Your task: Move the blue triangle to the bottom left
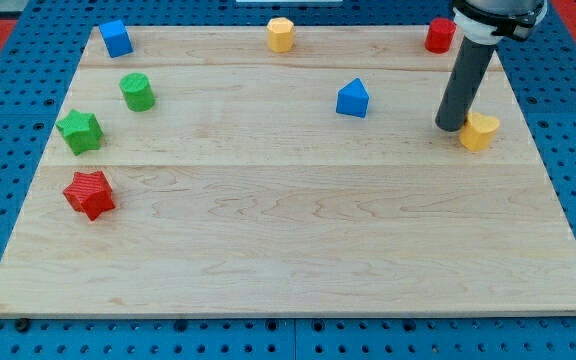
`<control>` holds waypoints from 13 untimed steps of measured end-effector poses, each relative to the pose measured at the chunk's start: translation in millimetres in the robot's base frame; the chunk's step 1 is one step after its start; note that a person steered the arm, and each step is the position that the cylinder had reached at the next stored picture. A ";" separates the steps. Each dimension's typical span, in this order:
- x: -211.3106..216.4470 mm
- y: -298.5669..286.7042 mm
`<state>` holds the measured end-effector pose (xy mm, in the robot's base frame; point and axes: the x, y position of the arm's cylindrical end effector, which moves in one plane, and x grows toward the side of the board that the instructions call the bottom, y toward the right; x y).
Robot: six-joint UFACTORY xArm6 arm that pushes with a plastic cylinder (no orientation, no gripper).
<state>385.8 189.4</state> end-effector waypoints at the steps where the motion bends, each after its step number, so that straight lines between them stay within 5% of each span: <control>1: -10.2 -2.9; 3: -66.4 -57.8; 5: -61.3 -121.0; 13: 143.4 -219.7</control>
<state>529.2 -30.3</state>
